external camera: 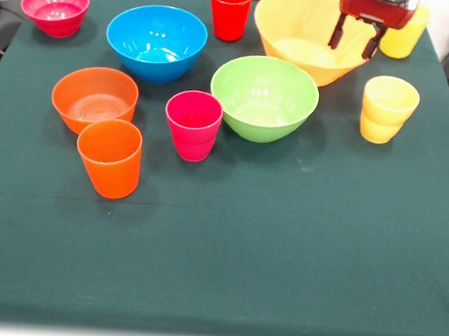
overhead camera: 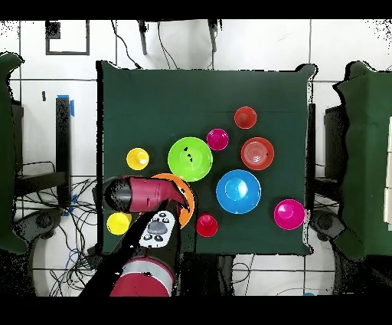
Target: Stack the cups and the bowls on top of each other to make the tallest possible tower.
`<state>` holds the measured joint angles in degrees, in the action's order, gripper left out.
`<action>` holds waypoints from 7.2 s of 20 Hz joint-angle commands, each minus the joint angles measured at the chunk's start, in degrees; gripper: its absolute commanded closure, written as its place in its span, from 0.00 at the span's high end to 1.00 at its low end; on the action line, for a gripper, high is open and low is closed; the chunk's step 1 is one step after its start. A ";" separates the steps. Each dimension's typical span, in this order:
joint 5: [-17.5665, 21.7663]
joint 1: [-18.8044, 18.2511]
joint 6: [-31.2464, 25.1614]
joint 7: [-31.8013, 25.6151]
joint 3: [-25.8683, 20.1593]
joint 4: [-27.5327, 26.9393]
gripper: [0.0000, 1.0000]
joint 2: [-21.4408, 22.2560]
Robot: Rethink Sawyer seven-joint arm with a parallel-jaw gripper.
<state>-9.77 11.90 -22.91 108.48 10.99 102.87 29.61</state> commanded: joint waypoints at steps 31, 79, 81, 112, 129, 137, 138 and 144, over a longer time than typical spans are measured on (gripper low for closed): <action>-3.21 -0.32 -6.80 10.66 -3.90 -2.70 1.00 0.21; -4.97 2.15 -6.91 12.42 -3.33 -6.29 1.00 -3.37; -5.00 2.42 -6.85 12.68 -3.19 -6.47 1.00 -3.54; -4.33 2.04 -2.14 12.15 -3.56 -6.88 1.00 -7.19; -4.25 3.48 -1.53 13.34 -2.52 -7.19 1.00 -8.60; -4.89 4.23 -1.13 14.08 -2.12 -7.65 1.00 -9.68; -5.07 4.19 -1.16 14.23 -2.15 -7.48 1.00 -9.71; -5.57 3.66 -0.83 14.48 -2.94 -7.14 1.00 -10.04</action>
<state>-13.17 15.66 -28.08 111.56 11.84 97.54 21.63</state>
